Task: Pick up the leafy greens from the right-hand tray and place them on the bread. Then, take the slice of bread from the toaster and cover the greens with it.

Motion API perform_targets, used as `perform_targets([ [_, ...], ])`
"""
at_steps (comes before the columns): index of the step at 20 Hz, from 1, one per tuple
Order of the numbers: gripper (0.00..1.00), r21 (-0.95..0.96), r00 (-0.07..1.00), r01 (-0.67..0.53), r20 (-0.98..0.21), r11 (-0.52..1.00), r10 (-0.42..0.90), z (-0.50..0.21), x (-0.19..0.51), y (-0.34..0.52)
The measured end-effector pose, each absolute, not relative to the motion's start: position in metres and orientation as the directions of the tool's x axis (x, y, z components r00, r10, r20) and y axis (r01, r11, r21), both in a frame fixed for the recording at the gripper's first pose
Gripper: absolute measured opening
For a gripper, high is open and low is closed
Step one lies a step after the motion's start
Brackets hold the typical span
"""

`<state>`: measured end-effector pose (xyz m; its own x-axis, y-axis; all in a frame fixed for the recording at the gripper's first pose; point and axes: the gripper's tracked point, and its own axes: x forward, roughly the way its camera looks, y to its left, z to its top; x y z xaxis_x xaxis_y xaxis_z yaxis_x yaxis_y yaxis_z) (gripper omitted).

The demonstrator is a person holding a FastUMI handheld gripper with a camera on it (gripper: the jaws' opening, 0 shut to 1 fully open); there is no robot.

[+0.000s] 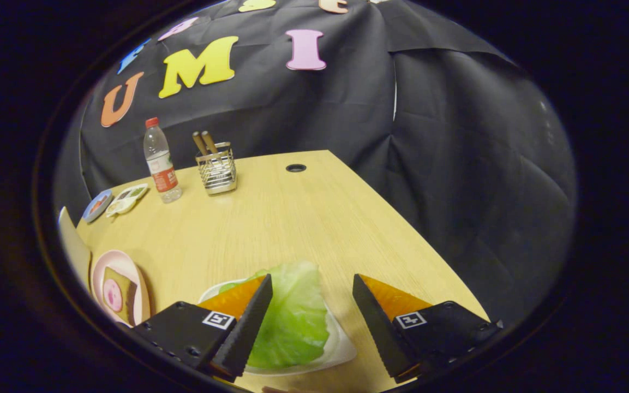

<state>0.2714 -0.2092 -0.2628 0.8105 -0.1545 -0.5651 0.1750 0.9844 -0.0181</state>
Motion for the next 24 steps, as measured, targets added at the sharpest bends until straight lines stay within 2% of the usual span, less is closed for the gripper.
perform_targets([
  [6, 0.75, 0.013, 0.782, 0.165, -0.612, 0.986, -0.123, -0.278, 0.275, -0.192],
  [7, 0.68, 0.002, 0.785, 0.176, -0.603, 0.984, -0.139, -0.279, 0.279, -0.196],
  [9, 0.43, 0.013, 0.8, 0.162, -0.587, 0.987, -0.124, -0.271, 0.278, -0.192],
  [12, 0.22, 0.008, 0.802, 0.161, -0.584, 0.987, -0.126, -0.27, 0.276, -0.193],
  [13, 0.19, 0.014, 0.803, 0.152, -0.584, 0.988, -0.116, -0.27, 0.275, -0.19],
  [16, 0.19, -0.008, 0.802, 0.142, -0.585, 0.99, -0.12, -0.273, 0.276, -0.191],
  [17, 0.01, -0.011, 0.796, 0.143, -0.593, 0.99, -0.122, -0.272, 0.272, -0.189],
  [24, 0.0, -0.007, 0.85, 0.107, -0.519, 0.994, -0.095, -0.227, 0.254, -0.174],
])
